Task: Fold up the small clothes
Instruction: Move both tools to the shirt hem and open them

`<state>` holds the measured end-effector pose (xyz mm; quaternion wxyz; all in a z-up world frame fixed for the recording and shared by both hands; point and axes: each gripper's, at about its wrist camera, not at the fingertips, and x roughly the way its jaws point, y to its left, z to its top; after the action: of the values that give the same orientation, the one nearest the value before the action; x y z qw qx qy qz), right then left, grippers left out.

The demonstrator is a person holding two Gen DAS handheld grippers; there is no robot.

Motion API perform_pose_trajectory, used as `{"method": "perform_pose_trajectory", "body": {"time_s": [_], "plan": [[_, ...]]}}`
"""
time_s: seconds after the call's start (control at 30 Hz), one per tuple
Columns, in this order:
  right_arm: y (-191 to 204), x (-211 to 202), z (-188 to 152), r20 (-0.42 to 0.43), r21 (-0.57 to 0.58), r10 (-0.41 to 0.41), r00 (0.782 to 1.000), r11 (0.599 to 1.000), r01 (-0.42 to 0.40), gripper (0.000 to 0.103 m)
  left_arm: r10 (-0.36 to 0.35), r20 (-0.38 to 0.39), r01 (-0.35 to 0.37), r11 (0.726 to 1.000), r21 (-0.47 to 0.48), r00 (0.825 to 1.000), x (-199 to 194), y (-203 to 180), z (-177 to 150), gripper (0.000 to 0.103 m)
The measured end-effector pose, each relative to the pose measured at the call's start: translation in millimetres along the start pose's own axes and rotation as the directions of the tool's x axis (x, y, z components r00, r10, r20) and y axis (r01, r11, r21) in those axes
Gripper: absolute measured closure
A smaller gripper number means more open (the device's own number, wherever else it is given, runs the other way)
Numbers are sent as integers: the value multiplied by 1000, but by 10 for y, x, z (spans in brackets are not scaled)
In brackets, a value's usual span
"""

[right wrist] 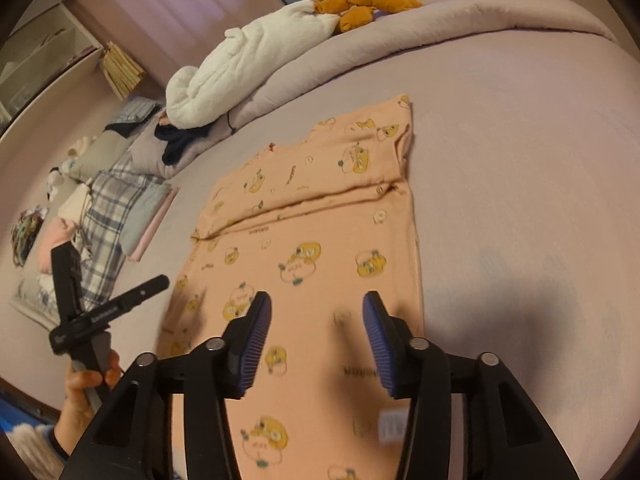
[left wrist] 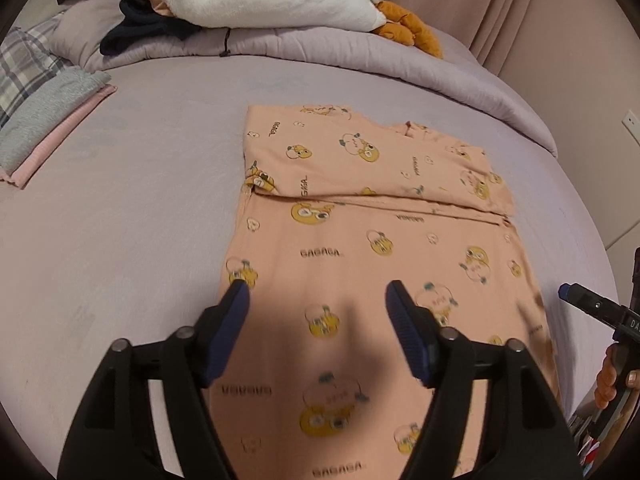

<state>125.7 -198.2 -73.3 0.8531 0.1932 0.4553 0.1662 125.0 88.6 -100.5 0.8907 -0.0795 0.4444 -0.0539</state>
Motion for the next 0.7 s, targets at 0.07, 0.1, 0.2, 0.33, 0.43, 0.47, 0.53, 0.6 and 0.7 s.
{"method": "perform_pose_trajectory", "body": {"time_s": [0.07,0.1,0.2,0.33,0.43,0.47,0.53,0.6,0.7], "plan": [[-13,-39,-53,-5,6,-13,1000,1000,13,45,11,5,-11,1000,9,1000,-61,-19,-66,25],[-26,-57,-76,-9,11,-15,1000,1000,15,44,16,3,-16,1000,16,1000,-78,-31,-96,23],[-96,-107,-151,-24,39,-15,1000,999,16,41,-1,-16,1,1000,13,1000,-101,-30,-204,20],[-194,-159,-222,-46,71,-15,999,997,18,40,-45,-54,43,998,-53,998,-113,90,-349,20],[-268,-192,-292,-59,86,-17,998,996,22,40,-51,-64,44,994,-102,997,-154,231,-426,20],[-282,-203,-312,-65,91,-15,998,996,21,40,-52,-64,44,992,-122,997,-173,298,-445,20],[-325,-205,-352,-80,99,-20,997,995,28,40,-70,-67,58,984,-170,995,-202,433,-474,20],[-345,-207,-391,-93,97,-32,995,994,41,40,-99,-69,81,969,-233,993,-220,599,-491,20],[-384,-199,-449,-108,103,-44,993,993,55,40,-121,-63,96,946,-309,991,-249,825,-530,20]]}}
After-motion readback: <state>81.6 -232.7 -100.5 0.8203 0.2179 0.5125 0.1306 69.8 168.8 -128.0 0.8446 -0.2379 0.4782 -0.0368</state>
